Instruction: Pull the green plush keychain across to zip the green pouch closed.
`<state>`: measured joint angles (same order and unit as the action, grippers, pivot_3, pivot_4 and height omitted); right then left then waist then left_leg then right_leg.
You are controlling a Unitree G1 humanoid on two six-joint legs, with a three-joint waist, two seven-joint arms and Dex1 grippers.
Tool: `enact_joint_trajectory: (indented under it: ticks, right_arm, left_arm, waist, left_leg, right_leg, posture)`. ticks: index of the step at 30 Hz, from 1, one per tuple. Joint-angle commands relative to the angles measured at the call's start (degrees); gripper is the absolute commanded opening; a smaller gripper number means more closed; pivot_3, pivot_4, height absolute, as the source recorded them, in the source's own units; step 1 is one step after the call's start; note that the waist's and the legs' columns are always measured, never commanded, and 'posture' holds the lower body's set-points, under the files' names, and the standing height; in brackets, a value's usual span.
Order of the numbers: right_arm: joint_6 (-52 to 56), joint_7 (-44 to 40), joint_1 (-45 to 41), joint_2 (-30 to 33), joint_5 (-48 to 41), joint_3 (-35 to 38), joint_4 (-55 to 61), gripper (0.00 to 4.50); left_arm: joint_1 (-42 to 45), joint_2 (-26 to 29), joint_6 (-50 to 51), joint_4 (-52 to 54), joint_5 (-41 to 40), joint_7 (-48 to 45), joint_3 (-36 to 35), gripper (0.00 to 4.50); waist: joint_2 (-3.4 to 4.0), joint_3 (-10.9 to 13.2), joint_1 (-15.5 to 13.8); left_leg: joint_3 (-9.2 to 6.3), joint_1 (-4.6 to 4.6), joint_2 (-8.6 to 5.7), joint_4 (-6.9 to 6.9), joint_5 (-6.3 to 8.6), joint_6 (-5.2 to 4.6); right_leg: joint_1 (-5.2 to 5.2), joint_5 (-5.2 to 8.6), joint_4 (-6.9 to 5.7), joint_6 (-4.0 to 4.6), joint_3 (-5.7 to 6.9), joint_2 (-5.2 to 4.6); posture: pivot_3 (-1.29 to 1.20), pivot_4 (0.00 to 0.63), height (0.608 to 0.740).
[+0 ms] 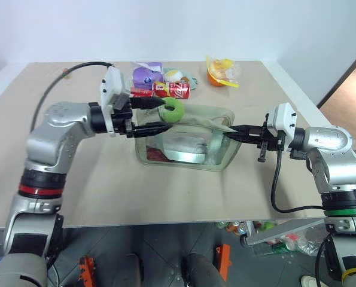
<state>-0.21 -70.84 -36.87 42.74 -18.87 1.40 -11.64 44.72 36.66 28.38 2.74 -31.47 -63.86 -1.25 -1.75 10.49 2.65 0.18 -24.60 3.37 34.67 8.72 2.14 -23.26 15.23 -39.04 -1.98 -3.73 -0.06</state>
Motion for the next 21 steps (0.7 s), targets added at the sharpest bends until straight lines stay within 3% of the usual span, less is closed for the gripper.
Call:
enact_joint_trajectory:
  ticks: [1, 4, 10, 20, 21]
  right_arm:
    - [-0.63, -0.28, -0.60, 0.84, 0.31, 0.84, -0.21, 0.00]
    - [-0.72, -0.43, -0.64, 0.82, 0.33, 0.80, -0.37, 0.00]
    - [-0.47, -0.76, -1.49, 0.40, 0.25, 0.28, -0.42, 0.00]
    - [0.09, -0.92, -1.67, 0.76, 0.15, 0.36, 0.31, 0.00]
    - [0.13, -0.89, -1.61, 0.80, 0.13, 0.37, 0.41, 0.00]
  left_arm:
    - [-3.90, 3.80, 4.75, 5.99, -3.96, 2.24, -6.34, 3.48]
    - [-8.44, 5.09, 5.40, 7.76, -3.64, 5.79, -9.28, 3.48]
    - [-15.43, 0.16, -0.57, 6.83, 0.81, 13.97, -9.80, 3.48]
    - [-16.24, -4.97, -4.10, 4.00, 2.16, 13.52, -5.68, 3.48]
    - [-16.16, -5.03, -4.53, 3.61, 2.38, 13.40, -5.47, 2.97]
  waist:
    - [0.00, 0.00, 0.09]
    - [0.00, 0.00, 0.07]
    - [-0.01, 0.00, -0.06]
    - [-0.01, 0.00, -0.06]
    - [-0.01, 0.00, -0.06]
  left_leg:
    - [0.02, 0.01, 0.01, 0.00, 0.00, 0.00]
    - [0.04, 0.02, 0.02, 0.00, 0.00, 0.00]
    - [0.03, 0.07, -0.01, 0.09, 0.00, 0.00]
    - [0.06, 0.05, -0.01, 0.11, 0.00, 0.00]
    - [0.06, 0.05, -0.01, 0.11, 0.00, 0.00]
  right_leg:
    - [0.00, 0.00, 0.00, 0.00, -0.03, 0.00]
    - [0.01, 0.00, 0.00, 0.00, -0.03, -0.03]
    - [0.11, -0.04, 0.00, -0.01, 0.01, -0.08]
    - [0.08, -0.08, 0.00, -0.05, -0.04, -0.05]
    - [0.08, -0.08, 0.00, -0.05, -0.04, -0.05]
  posture:
    - [0.00, 0.150, 0.740]
    - [0.00, 0.150, 0.740]
    - [0.00, 0.150, 0.740]
    - [0.00, 0.150, 0.740]
    - [0.00, 0.150, 0.740]
